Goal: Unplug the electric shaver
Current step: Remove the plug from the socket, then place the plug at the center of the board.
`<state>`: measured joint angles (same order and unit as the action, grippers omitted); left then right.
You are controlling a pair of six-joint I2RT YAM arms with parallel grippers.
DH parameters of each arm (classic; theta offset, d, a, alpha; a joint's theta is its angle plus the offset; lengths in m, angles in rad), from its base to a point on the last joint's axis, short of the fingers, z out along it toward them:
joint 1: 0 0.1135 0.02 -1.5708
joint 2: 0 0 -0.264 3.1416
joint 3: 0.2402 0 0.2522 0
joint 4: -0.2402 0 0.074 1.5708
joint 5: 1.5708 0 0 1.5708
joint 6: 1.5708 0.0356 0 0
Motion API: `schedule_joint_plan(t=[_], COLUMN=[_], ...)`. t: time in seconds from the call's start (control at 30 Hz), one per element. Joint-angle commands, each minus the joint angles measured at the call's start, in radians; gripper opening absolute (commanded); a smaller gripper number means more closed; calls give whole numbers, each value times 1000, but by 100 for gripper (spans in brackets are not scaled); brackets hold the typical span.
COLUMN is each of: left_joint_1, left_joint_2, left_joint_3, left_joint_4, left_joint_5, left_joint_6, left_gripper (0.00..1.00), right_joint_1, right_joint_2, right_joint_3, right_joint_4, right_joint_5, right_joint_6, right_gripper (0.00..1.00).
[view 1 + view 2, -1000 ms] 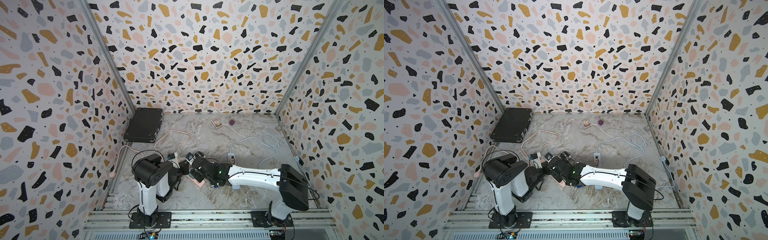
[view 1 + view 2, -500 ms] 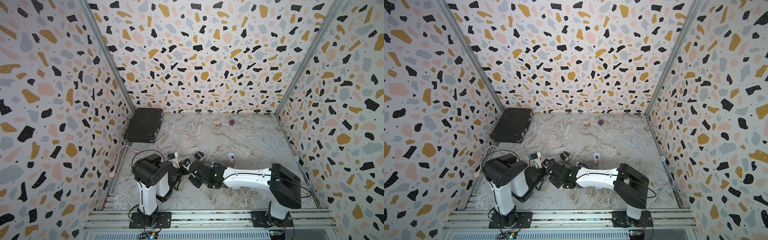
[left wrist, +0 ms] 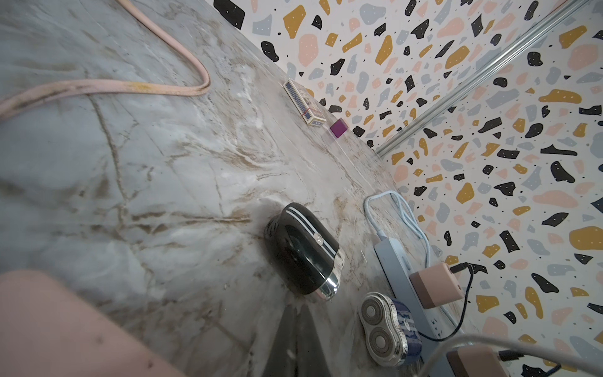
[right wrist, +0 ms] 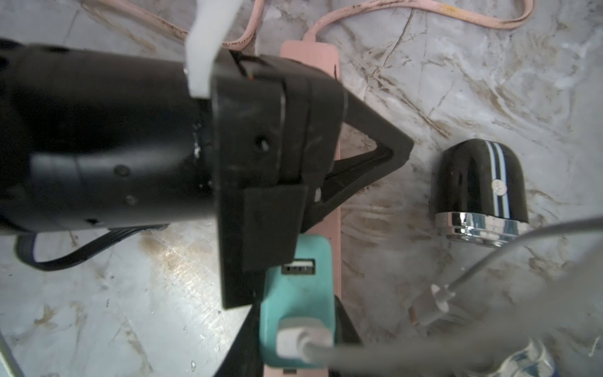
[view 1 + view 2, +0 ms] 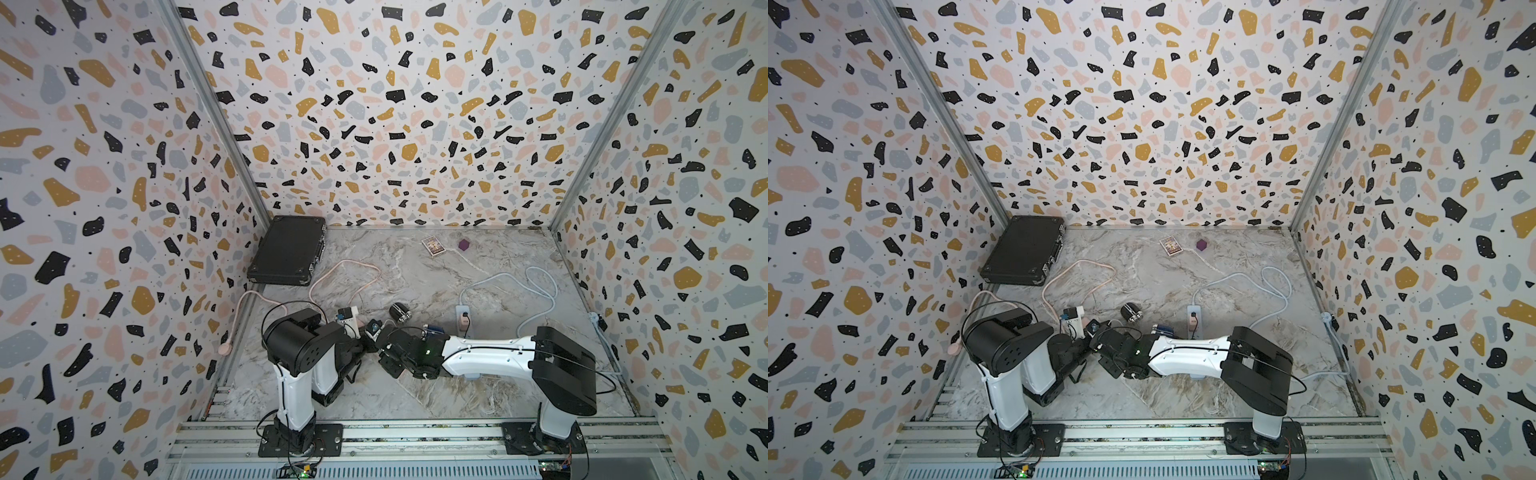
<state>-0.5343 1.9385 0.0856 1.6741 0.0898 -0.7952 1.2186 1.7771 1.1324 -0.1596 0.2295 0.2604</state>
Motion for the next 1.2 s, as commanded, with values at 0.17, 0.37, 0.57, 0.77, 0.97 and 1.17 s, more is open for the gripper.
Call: schedule_joint_plan(t=[0.17, 0.37, 0.57, 0.77, 0.97, 1.17], left_joint_1=[61, 106, 111, 137, 143, 137], left_joint_2=[144, 152, 148, 158, -117, -678], left_joint_3=[-78, -78, -78, -77, -111, -11], left_joint_4=[-261, -261, -261, -260, -262, -821], left_joint_5=[91, 133, 138, 151, 195, 260], left_joint_6=[58, 70, 76, 64, 2, -16], left_gripper=[0, 0, 0, 0, 0, 1], right_joint_1=[-2, -2, -2, -62, -116, -152], right_joint_2=[-105, -163, -166, -195, -165, -100], right_joint_3=[-78, -152, -138, -61, 3, 149], right_joint_4=[73, 182, 186, 17, -79, -189], right_joint_5=[143, 174, 167, 102, -11, -114], right_joint_6=[-38, -77, -97, -82, -77, -94], right_gripper=[0, 0, 0, 0, 0, 0])
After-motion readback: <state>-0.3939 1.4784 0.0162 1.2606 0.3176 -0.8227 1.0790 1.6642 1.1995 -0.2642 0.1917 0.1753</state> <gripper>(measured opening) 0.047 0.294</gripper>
